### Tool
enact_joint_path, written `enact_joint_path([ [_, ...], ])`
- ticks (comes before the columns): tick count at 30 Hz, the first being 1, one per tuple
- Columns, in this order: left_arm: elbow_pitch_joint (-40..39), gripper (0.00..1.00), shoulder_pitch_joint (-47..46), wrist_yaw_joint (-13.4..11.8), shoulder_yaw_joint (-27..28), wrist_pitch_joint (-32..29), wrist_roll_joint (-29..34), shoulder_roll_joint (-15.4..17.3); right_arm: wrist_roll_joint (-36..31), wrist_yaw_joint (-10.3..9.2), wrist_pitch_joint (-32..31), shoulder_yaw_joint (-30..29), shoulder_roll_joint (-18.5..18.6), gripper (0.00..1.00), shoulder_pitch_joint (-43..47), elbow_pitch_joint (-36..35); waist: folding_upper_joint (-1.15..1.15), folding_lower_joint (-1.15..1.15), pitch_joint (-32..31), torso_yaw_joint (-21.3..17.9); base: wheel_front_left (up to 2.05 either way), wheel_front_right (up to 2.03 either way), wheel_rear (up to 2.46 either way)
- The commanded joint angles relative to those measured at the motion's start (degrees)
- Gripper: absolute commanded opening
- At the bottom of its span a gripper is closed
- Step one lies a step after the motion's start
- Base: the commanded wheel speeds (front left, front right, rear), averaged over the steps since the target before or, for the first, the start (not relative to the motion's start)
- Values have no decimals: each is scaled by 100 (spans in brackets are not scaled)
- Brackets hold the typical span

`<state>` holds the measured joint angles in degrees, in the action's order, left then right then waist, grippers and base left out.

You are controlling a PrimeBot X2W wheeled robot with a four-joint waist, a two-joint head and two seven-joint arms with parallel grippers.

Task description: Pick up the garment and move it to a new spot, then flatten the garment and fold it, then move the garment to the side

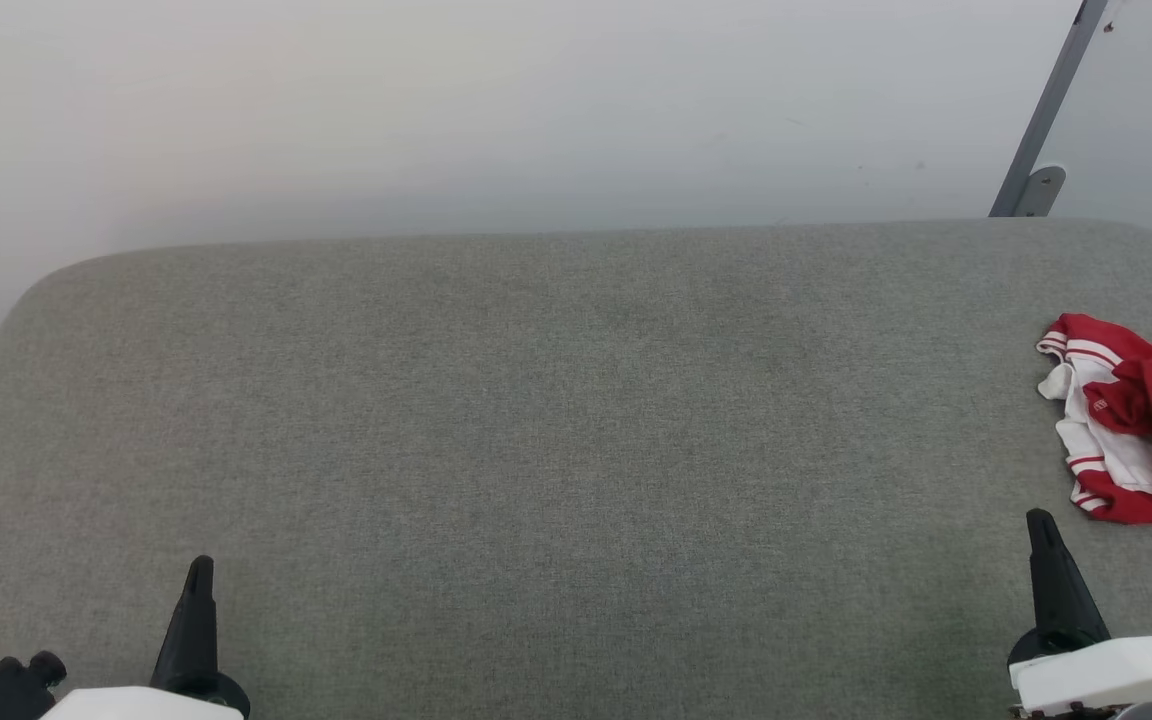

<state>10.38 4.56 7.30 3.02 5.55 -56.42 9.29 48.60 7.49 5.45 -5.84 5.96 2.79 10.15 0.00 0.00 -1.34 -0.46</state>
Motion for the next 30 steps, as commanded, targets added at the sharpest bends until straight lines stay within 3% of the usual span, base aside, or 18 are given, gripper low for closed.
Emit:
enact_joint_path([
  [1,-54,0,-166,11,39,-26,-102,30,142,1,-53,-21,14,0,-156,-32,0,0,1,1,0,0,0],
  [30,123,0,-580,18,165,-529,-1612,-250,1953,1,-546,-49,-126,0,-502,147,0,0,52,16,0,0,0],
])
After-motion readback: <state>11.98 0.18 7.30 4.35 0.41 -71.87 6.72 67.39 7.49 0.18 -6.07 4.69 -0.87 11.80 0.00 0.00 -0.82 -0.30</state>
